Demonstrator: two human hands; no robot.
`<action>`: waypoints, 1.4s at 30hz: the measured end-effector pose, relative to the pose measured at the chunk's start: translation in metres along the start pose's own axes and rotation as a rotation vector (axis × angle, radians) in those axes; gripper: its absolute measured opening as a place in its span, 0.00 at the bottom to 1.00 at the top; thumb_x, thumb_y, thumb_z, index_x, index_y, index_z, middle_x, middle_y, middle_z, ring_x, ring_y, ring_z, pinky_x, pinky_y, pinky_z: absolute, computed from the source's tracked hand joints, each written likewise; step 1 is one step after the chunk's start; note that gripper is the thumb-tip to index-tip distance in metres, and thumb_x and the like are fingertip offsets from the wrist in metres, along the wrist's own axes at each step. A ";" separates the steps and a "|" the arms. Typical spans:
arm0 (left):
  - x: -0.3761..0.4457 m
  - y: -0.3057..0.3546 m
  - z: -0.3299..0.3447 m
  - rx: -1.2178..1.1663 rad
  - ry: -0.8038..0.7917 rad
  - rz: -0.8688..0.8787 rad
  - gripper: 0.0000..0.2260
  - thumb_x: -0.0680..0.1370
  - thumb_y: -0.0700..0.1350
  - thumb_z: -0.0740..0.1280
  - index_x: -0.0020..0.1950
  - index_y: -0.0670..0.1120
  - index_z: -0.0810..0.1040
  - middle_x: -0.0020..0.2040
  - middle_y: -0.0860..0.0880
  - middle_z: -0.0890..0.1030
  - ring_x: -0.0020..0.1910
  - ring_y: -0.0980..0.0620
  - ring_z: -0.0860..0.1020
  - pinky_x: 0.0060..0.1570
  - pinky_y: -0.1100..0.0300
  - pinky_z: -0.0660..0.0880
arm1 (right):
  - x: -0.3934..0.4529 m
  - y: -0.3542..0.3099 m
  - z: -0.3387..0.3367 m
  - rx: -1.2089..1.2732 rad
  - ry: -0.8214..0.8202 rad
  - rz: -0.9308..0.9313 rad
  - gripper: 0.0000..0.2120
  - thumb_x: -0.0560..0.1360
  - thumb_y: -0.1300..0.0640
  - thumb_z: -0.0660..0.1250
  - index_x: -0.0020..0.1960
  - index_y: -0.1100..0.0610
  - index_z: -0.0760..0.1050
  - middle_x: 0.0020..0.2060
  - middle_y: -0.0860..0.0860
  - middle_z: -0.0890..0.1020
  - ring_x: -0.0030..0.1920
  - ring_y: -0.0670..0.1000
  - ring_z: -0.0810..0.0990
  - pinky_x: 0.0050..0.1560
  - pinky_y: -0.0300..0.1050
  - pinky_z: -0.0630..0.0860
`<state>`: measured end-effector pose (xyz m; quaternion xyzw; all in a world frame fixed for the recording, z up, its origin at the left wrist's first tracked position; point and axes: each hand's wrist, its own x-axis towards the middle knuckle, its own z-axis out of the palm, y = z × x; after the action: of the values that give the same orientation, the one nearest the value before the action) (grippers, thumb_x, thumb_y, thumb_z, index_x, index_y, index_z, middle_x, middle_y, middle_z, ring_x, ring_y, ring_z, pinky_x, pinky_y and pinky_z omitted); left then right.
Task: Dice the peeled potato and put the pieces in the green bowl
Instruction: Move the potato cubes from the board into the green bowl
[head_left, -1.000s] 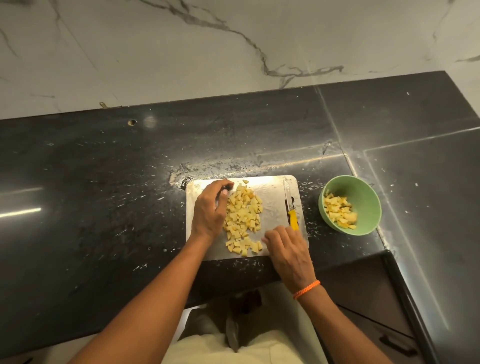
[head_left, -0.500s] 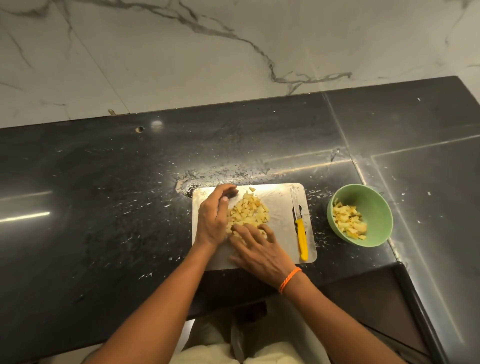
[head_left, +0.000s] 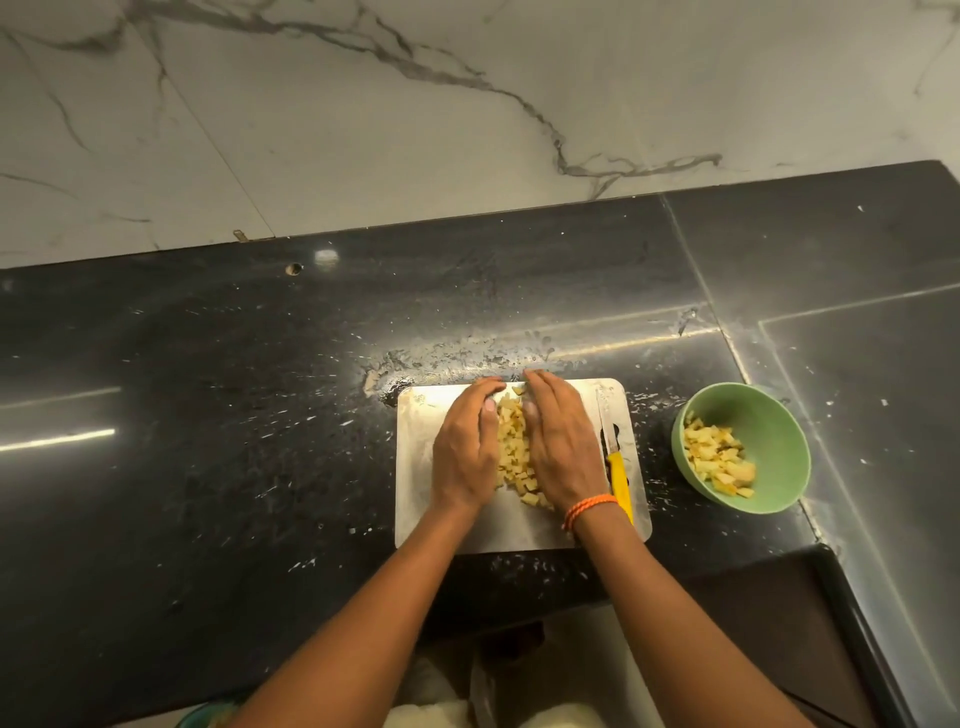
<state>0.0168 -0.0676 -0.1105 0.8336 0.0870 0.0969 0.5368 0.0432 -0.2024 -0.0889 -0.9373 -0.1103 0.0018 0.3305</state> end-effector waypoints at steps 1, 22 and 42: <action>-0.001 0.001 0.003 0.000 -0.003 -0.001 0.17 0.87 0.46 0.56 0.72 0.47 0.78 0.68 0.51 0.81 0.68 0.55 0.78 0.67 0.48 0.77 | 0.000 -0.002 0.002 0.000 -0.052 -0.045 0.19 0.87 0.54 0.54 0.76 0.56 0.67 0.72 0.52 0.71 0.73 0.49 0.67 0.76 0.43 0.62; 0.000 0.002 -0.013 -0.255 0.021 -0.053 0.15 0.88 0.44 0.56 0.69 0.46 0.79 0.62 0.52 0.84 0.63 0.51 0.83 0.63 0.46 0.81 | -0.028 -0.003 -0.021 0.531 0.443 0.249 0.16 0.83 0.70 0.55 0.59 0.60 0.80 0.55 0.53 0.83 0.59 0.50 0.80 0.59 0.43 0.78; -0.004 0.007 -0.007 -0.209 0.038 -0.072 0.15 0.86 0.44 0.58 0.65 0.45 0.83 0.57 0.53 0.86 0.59 0.55 0.83 0.58 0.57 0.80 | -0.001 0.002 -0.039 1.710 0.437 0.589 0.12 0.81 0.65 0.57 0.59 0.66 0.77 0.52 0.61 0.83 0.55 0.59 0.82 0.59 0.51 0.79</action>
<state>0.0114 -0.0657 -0.1014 0.7672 0.1164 0.1020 0.6224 0.0460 -0.2280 -0.0599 -0.3449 0.2357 -0.0102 0.9085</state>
